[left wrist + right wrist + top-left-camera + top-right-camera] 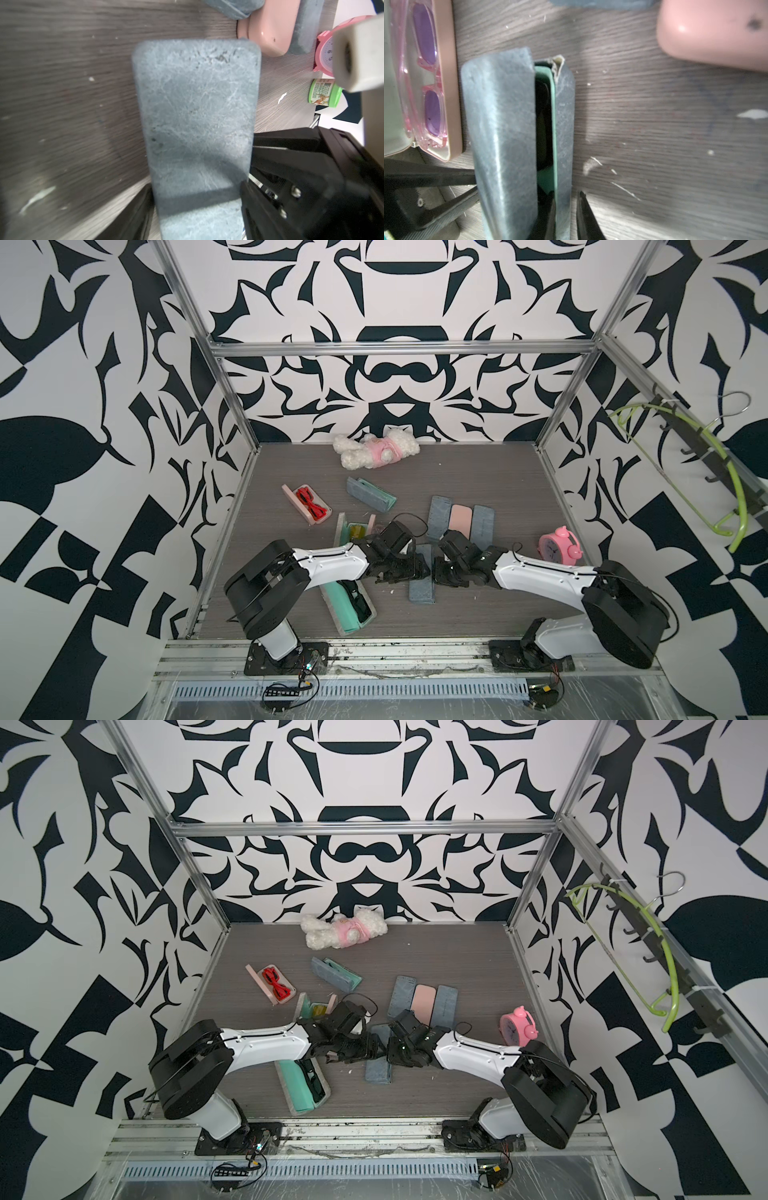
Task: Close the glasses case
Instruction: Adjust the glasses case at the center of the board.
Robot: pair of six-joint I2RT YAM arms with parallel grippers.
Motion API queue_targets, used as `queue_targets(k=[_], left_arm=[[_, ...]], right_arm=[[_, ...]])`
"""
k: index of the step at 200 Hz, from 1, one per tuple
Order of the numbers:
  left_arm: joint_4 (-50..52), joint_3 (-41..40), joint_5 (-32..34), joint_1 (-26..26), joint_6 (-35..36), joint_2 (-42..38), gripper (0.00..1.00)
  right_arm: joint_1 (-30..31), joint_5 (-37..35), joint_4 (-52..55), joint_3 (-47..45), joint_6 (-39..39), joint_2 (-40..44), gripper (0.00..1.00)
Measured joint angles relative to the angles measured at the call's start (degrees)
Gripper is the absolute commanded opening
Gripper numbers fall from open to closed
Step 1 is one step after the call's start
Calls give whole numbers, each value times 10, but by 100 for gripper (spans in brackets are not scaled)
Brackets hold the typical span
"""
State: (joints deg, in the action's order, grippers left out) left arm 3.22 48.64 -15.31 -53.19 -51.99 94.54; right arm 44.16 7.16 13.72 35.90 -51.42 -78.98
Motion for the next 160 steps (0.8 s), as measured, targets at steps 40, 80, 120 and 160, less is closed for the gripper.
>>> queue_targets(k=[40,80,120,160], left_arm=[[-10,1,-6,0,0,6,68],[-18,2,-9,0,0,8,67],[-22,4,-11,0,0,9,67],[-16,5,-2,0,-4,9,86]], right_arm=[[-7,2,2,-7,2,11,24],[-19,12,1,-16,3,25,24],[-38,32,-5,-30,4,45,27],[-53,48,-9,-39,6,57,27]])
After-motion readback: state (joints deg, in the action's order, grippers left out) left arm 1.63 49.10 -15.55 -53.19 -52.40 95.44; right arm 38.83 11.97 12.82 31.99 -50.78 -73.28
